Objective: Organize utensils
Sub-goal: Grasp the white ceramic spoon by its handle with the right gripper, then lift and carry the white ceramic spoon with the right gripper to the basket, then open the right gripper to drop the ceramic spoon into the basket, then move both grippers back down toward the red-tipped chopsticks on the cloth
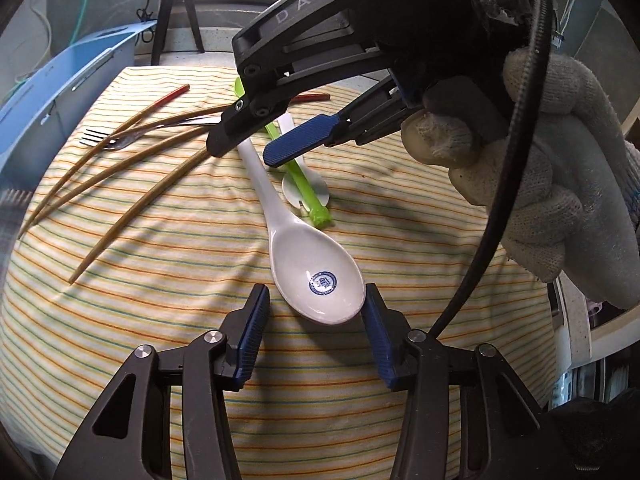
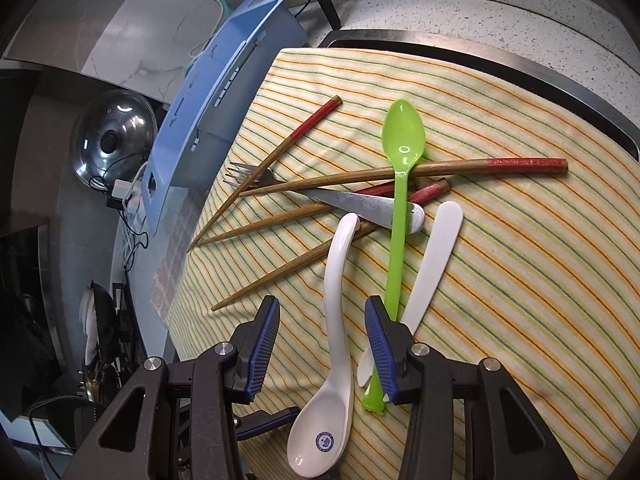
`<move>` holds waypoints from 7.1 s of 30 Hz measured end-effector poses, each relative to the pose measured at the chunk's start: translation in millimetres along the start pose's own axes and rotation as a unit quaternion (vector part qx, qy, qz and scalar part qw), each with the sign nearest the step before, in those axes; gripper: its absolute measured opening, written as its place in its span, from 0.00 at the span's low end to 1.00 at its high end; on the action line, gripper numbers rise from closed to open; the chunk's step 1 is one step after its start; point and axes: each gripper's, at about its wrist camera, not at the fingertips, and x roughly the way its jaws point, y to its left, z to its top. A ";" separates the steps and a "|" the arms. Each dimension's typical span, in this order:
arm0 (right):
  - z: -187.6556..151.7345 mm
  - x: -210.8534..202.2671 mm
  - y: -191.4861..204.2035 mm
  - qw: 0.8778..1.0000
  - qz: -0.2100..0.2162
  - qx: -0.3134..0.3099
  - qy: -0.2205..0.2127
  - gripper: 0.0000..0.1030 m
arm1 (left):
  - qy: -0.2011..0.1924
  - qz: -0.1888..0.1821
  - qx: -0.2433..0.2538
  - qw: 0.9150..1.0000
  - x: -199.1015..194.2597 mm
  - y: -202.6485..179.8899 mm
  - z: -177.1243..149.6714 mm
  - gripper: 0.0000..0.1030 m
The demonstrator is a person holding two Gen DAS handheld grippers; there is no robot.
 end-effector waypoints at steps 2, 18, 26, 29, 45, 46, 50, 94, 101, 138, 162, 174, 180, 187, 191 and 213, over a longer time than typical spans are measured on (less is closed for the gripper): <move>0.5 2.8 -0.3 1.000 -0.002 0.000 0.003 0.36 | 0.000 -0.001 0.000 1.000 -0.5 1.9 0.5 0.40; -3.7 14.3 -1.5 1.000 0.000 -0.006 0.006 0.08 | 0.019 -0.035 -0.056 0.998 -2.7 25.5 5.9 0.36; -9.3 8.4 -10.9 1.000 0.011 0.011 -0.008 0.08 | 0.019 -0.041 -0.074 0.996 -2.6 34.0 7.8 0.35; -10.3 3.3 -9.7 1.000 0.015 0.013 -0.014 0.08 | 0.015 -0.043 -0.069 0.997 -7.3 35.1 10.8 0.35; 26.0 -11.8 51.3 0.997 0.041 0.002 -0.062 0.08 | -0.034 -0.015 -0.017 0.999 -67.1 80.0 38.3 0.35; 30.1 -10.5 57.1 0.997 0.041 0.001 -0.064 0.08 | -0.036 -0.013 -0.013 0.999 -70.2 86.1 40.9 0.35; 49.1 -3.2 80.3 0.996 0.046 0.004 -0.076 0.08 | -0.042 -0.006 0.000 0.999 -83.9 113.8 53.5 0.35; 175.8 54.9 161.8 0.992 -0.004 -0.008 -0.130 0.43 | -0.049 0.083 0.039 0.995 -84.1 259.3 114.1 0.39; 155.8 24.1 165.7 0.989 -0.005 -0.015 -0.148 0.43 | -0.060 0.085 0.041 0.994 -97.4 245.0 109.3 0.39; -39.7 -109.5 28.9 0.963 -0.105 0.067 -0.238 0.57 | -0.026 0.008 0.146 0.989 -70.9 128.2 66.1 0.39; -39.1 -54.6 -12.5 0.960 -0.055 0.191 -0.198 0.22 | 0.017 -0.025 0.151 0.988 -43.8 126.1 54.3 0.29; -19.3 -36.4 -10.5 0.969 -0.038 0.180 -0.165 0.22 | 0.014 -0.009 0.148 0.989 -46.0 135.4 55.8 0.29; -10.8 -14.0 1.1 0.972 -0.043 0.186 -0.140 0.22 | 0.021 -0.004 0.156 0.987 -36.9 138.6 62.4 0.23; 1.8 4.4 11.1 0.967 -0.077 0.204 -0.132 0.22 | 0.037 -0.001 0.190 0.981 -15.2 132.1 79.0 0.20; 7.0 11.9 15.9 0.964 -0.100 0.210 -0.129 0.22 | 0.054 0.000 0.208 0.977 1.0 128.0 83.2 0.14; 10.2 12.0 13.6 0.968 -0.116 0.198 -0.106 0.13 | 0.092 -0.007 0.221 0.971 25.6 123.3 78.3 0.08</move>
